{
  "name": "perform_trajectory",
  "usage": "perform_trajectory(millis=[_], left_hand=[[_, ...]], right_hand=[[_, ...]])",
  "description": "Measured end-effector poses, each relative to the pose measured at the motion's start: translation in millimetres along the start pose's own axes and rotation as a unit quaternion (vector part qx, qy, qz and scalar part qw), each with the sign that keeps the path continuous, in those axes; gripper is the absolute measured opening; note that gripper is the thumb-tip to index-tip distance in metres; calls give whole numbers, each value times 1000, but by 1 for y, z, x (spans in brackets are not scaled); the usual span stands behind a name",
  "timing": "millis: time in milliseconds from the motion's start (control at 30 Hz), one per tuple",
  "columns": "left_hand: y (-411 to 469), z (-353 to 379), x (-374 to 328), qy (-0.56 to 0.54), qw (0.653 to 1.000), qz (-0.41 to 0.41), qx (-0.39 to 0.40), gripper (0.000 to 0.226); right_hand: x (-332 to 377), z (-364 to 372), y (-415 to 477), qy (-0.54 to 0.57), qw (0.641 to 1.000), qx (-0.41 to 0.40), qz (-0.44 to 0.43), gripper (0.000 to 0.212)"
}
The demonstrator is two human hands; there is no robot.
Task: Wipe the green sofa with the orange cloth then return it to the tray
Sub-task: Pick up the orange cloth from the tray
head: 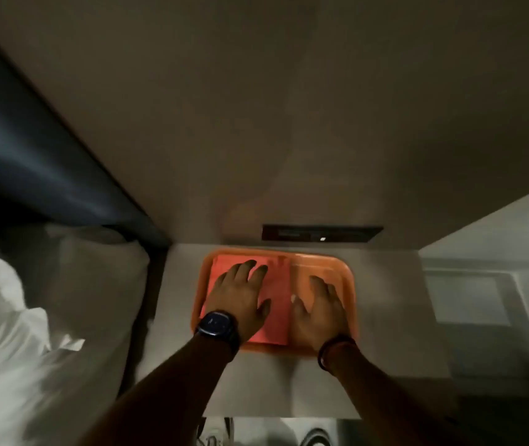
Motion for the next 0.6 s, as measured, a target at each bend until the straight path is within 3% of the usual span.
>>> perform_trajectory(millis=[167, 267, 433, 500, 600], left_hand=[[39, 91, 32, 33, 995, 35, 91, 54], [61, 125, 23, 74, 984, 117, 109, 60], [89, 139, -11, 167, 945, 266, 92, 61], [99, 136, -27, 185, 923, 321, 102, 59], [106, 125, -50, 173, 893, 376, 180, 49]], right_hand=[[-53, 114, 24, 22, 987, 86, 135, 67], [-59, 136, 39, 47, 984, 30, 168, 65], [-52, 136, 55, 44, 992, 48, 108, 34], [-48, 121, 54, 56, 994, 61, 67, 37], [-43, 80, 48, 54, 997, 62, -11, 37]])
Point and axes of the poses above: each hand's wrist, its own y-axis towards the middle knuckle, its own z-axis out of the palm, x = y × z, the point moved 7 cm from there along y, towards the middle knuckle, and after that the axes turned 1 degree about -y, right-handed, at the moved point
